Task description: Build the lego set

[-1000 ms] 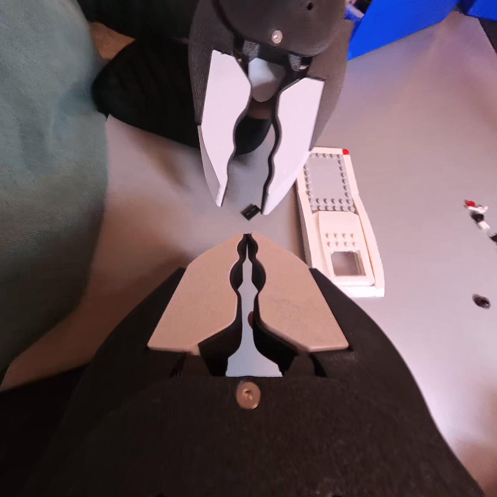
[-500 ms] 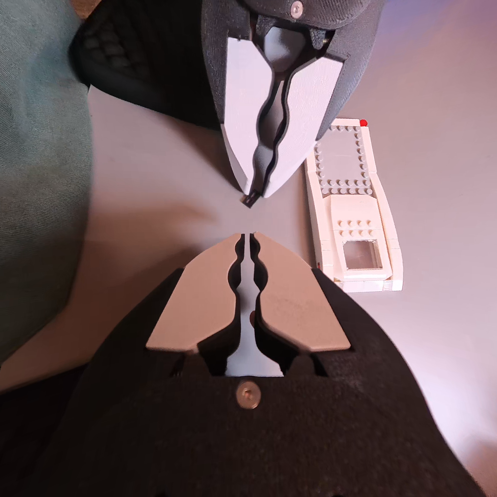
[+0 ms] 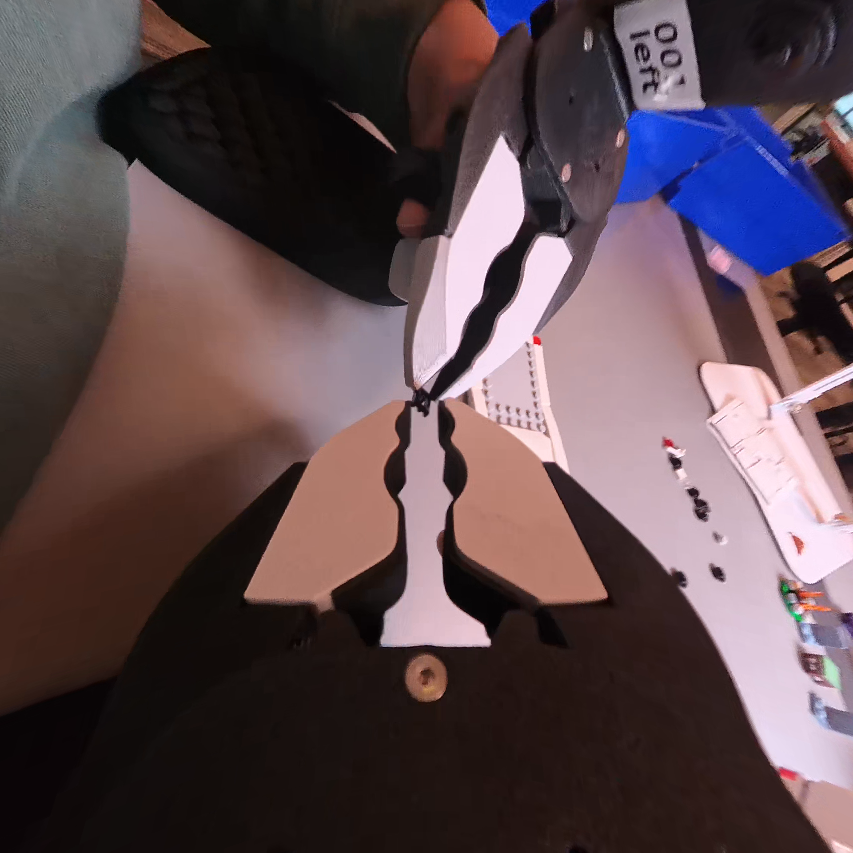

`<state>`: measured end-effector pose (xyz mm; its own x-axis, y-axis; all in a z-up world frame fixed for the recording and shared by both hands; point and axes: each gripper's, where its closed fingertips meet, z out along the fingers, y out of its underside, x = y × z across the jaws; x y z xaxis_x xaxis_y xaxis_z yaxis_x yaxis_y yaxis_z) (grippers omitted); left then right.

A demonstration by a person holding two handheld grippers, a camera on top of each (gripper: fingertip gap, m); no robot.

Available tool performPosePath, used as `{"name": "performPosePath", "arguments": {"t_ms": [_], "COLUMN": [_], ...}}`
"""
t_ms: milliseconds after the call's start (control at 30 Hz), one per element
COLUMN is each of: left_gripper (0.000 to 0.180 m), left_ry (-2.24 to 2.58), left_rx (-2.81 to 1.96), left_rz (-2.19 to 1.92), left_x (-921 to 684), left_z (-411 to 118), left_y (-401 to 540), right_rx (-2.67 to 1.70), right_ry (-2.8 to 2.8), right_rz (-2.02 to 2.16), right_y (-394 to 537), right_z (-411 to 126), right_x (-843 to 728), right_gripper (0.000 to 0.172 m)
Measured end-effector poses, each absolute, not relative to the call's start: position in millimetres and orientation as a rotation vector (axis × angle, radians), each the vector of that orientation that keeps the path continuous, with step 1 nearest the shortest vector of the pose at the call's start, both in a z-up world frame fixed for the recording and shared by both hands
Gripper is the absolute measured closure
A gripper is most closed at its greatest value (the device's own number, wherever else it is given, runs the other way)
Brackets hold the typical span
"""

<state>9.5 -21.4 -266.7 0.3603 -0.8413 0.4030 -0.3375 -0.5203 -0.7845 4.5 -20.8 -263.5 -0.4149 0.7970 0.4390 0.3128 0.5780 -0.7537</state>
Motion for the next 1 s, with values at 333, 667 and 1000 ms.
{"name": "performPosePath", "arguments": {"t_ms": [333,667,1000], "left_gripper": [0.162,0.164,0.172], "left_ry": [1.127,1.156,1.152], "left_rx": [-1.945,-1.743,-1.792], "left_rz": [-0.811,-0.270,-0.259], "left_x": [6,3,4], "left_z": [-269,-250,-256], "left_y": [-18,3,3], "right_rx": [-1.648,-2.092,-2.137], "right_ry": [-1.764,-1.184,-1.204], "right_rz": [1.275,2.049,1.970], "right_y": [-8,1,1], "right_z": [-271,-246,-253], "right_x": [3,-1,2], "right_gripper": [0.166,0.169,0.160]}}
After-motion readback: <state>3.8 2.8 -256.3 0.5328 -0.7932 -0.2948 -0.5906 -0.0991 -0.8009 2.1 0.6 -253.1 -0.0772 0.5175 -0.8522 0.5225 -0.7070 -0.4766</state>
